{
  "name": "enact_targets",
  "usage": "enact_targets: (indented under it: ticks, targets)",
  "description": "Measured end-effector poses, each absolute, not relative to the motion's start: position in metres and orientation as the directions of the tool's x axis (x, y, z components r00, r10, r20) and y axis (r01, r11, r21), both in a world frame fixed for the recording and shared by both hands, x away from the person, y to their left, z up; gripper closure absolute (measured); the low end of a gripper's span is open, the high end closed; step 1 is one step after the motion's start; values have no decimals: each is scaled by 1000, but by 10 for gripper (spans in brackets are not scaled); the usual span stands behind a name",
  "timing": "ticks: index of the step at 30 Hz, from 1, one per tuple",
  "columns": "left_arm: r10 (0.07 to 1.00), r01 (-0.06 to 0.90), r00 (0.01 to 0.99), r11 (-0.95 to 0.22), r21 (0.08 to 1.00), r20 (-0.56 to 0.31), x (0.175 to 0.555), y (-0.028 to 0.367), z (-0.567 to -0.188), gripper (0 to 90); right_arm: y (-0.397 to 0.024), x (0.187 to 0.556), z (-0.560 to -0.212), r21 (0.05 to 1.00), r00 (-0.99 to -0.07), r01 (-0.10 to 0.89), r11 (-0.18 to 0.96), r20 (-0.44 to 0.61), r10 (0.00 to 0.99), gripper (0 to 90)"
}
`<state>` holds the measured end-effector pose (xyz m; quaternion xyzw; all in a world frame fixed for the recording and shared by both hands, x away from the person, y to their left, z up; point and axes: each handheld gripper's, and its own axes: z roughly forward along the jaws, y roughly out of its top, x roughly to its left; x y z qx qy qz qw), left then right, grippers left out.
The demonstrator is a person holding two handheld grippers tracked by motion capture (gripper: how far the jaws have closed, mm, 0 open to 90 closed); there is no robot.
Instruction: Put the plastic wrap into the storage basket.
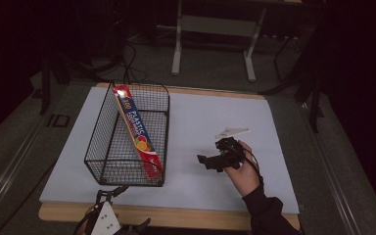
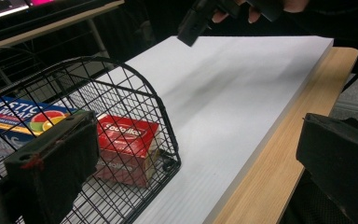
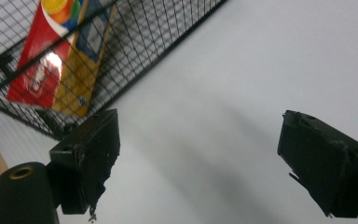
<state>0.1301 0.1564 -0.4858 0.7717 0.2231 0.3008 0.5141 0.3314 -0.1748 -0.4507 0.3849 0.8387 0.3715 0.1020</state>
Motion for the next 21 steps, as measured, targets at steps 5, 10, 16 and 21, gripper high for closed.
enact_targets:
  ticks: [5,10,16,21]
  targets:
    - [654,35,719,-373,927,235,130,156,-486,0,-180,325,-459,697,-687,569,436,113,718,128]
    - [653,35,719,-374,927,236,130,156,-486,0,-185,321,-467,690,-688,573,442,111,718,128]
    - [652,36,720,-375,926,236,130,156,-486,0,-189,316,-477,679,-698,570,462,103,709,128]
    - [652,36,720,-375,927,236,130,156,-486,0,-194,314,-484,683,-705,564,464,107,701,128]
